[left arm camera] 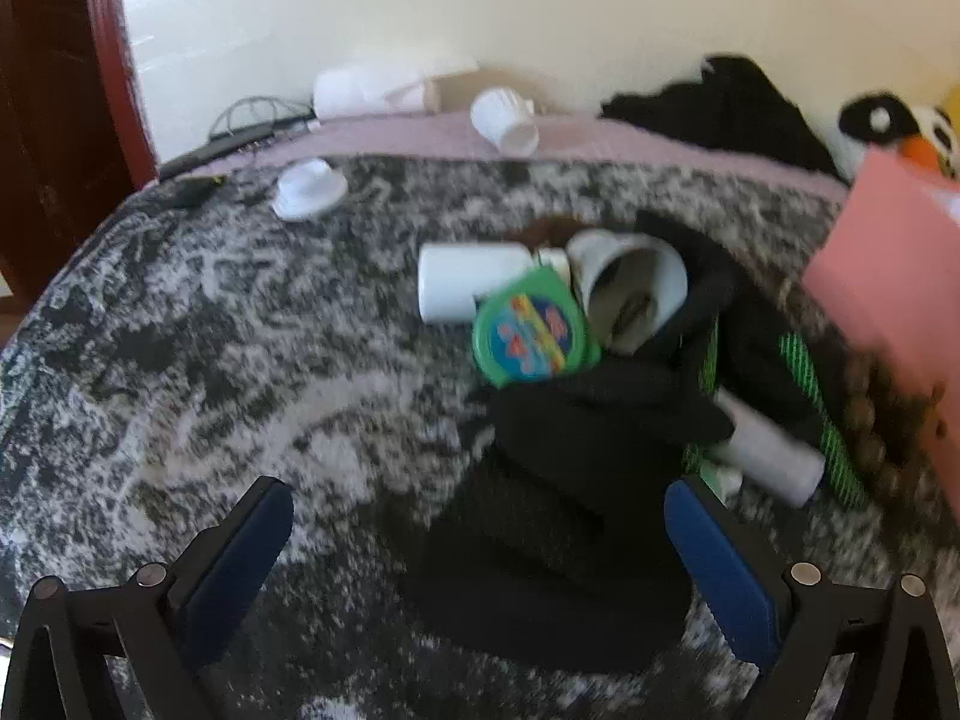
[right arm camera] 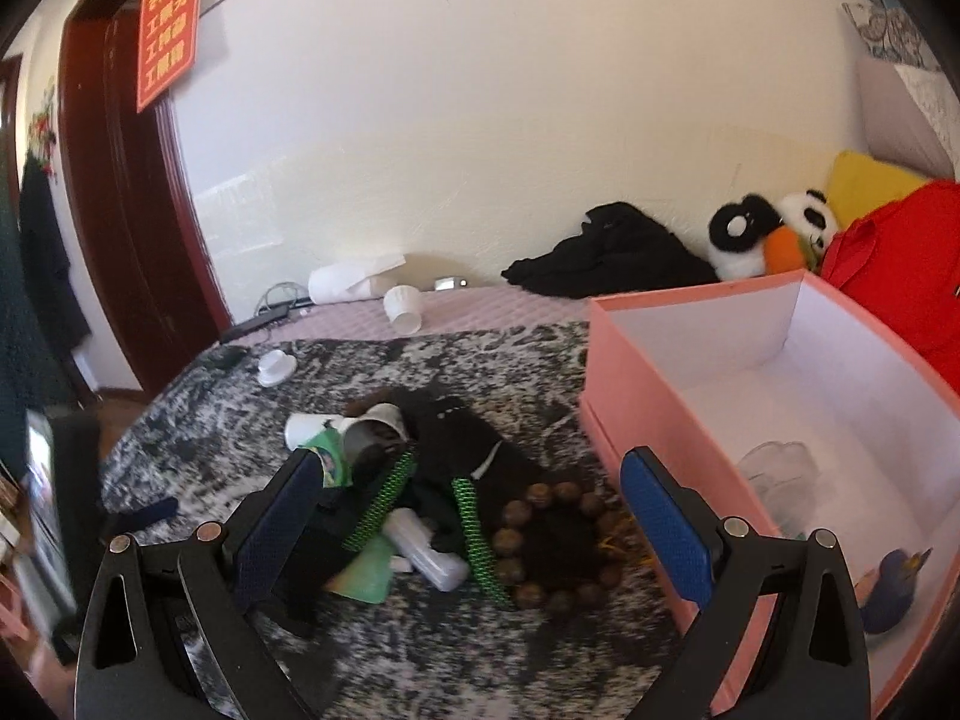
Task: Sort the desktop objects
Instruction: 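Move both tools back over the remaining pile, then grasp the black glove with the left gripper while the right grasps the green-trimmed glove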
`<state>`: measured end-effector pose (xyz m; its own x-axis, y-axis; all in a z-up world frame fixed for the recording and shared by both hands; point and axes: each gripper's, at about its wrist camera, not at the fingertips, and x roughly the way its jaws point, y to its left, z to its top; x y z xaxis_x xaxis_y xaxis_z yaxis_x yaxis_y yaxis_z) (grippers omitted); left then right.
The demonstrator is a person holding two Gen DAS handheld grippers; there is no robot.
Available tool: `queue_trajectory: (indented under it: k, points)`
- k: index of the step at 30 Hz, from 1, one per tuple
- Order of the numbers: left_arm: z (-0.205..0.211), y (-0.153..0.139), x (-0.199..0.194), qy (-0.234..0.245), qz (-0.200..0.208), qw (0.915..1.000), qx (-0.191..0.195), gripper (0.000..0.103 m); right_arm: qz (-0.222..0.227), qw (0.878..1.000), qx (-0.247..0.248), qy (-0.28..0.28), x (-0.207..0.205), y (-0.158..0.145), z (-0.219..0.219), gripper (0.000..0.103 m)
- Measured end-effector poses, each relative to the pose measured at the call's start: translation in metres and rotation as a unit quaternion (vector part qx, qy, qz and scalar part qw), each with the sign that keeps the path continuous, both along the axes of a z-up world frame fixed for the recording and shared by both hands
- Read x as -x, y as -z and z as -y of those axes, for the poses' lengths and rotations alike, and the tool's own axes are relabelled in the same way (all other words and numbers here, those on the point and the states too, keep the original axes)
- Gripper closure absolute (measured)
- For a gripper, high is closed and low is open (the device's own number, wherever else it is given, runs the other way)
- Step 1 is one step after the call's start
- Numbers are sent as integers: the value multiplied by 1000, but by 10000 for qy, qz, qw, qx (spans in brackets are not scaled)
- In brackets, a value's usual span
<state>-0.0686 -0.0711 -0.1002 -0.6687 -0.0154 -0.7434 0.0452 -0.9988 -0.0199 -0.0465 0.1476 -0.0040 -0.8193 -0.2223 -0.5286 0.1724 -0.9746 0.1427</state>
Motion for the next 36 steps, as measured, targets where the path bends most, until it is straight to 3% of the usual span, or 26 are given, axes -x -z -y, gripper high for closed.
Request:
queue_trajectory:
  k: [5,11,13,14,15,16,18,27,33,36]
  points:
    - [-11,17,-1,292,181,9994,-27,2,26,9999,66,-73,1,0,8,2]
    - [-31,36,3,485,377,9977,276,3,-5,9999,41,-139,0,-1,13,2]
    - [-33,46,5,443,468,9967,492,22,-9,9999,37,-139,-1,-2,13,2]
    - [-32,48,5,438,465,9965,530,24,-11,9999,31,-132,-1,-2,13,2]
    - [-30,45,5,420,456,9965,558,49,-14,9999,26,-126,-1,-2,12,2]
    - [-28,41,5,379,479,9961,634,98,-20,9999,20,-115,-1,-2,11,2]
    - [-17,30,4,257,439,9964,676,97,-35,10000,21,-85,0,-2,9,2]
    - [48,-25,-11,-238,-181,9995,45,97,123,9990,426,77,18,8,-7,2]
    - [67,-33,-11,-306,-332,9989,-146,97,330,9978,567,-17,46,26,3,3]
    - [68,-32,-12,-249,-299,9991,-164,97,291,9990,239,-231,61,33,21,11]
